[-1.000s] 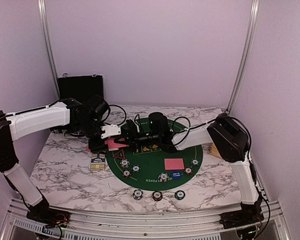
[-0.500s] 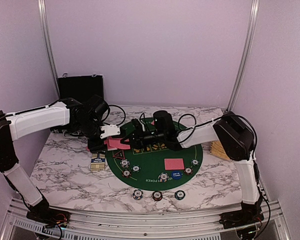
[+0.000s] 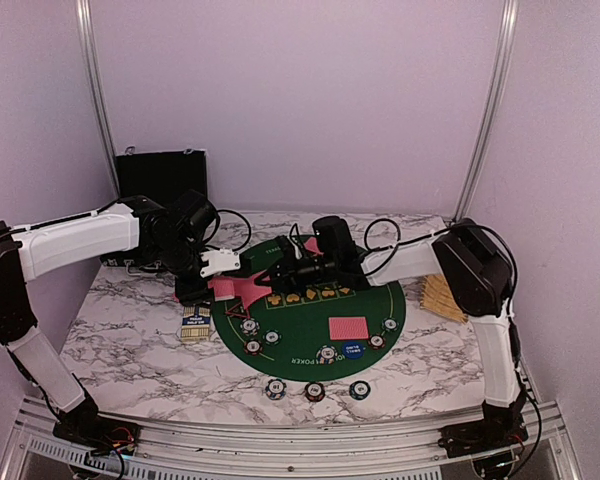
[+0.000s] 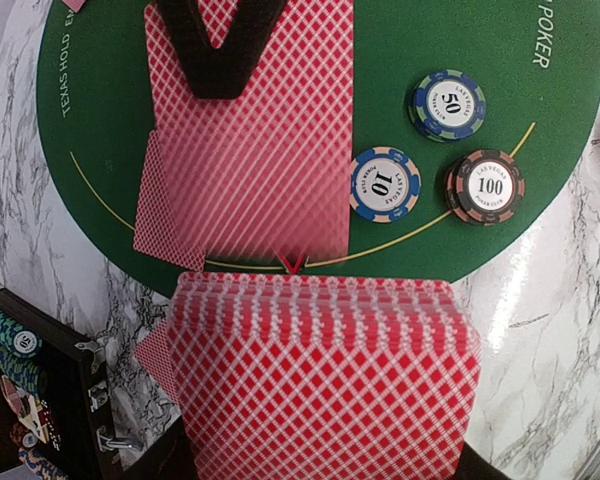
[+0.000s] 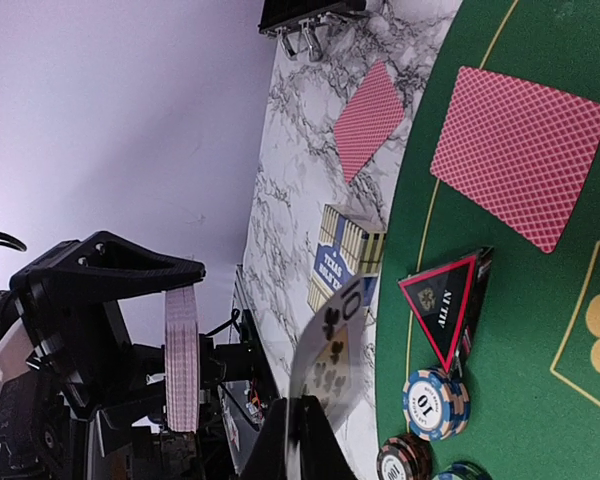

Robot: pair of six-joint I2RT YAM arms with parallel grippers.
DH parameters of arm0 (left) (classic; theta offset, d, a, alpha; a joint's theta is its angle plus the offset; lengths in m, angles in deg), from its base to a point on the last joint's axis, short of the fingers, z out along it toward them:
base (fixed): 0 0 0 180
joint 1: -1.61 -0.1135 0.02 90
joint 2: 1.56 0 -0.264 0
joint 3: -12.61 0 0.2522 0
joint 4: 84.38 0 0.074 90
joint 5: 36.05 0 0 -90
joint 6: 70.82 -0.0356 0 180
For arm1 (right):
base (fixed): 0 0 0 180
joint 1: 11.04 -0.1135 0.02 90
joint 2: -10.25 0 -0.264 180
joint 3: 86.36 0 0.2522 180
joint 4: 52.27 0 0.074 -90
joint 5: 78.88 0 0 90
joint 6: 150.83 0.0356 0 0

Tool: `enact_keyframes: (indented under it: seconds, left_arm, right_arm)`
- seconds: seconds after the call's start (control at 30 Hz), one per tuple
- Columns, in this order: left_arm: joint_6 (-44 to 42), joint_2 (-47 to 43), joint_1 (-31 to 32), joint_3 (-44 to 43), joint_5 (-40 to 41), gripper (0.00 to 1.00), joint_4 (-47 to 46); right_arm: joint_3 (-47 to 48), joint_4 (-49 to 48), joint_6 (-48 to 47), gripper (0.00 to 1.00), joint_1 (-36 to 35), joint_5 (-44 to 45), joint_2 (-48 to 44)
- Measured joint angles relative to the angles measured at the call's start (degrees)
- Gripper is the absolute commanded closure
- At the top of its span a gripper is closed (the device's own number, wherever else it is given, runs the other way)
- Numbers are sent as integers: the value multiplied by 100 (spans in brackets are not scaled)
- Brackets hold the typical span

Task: Distribute texas hold em gaming equipment

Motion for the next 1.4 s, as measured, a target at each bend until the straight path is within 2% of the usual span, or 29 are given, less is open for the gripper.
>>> enact_keyframes:
  seconds: [0.3, 0.9, 1.07, 1.4]
  left_arm:
    - [0, -7, 0, 2, 37, 97, 0]
    - [2, -17, 0, 42, 35, 97, 4]
    - [0, -17, 0, 52, 35, 98, 7]
    - [2, -50, 0, 52, 37, 98, 4]
  right_arm:
    - [1051, 306, -188, 96, 44, 177, 474]
    - [3206, 1005, -372, 94, 94, 872, 2186]
    - [3528, 1303, -546, 90, 94, 1106, 2356]
    - [3563, 1849, -1060, 73, 96, 1475, 2358]
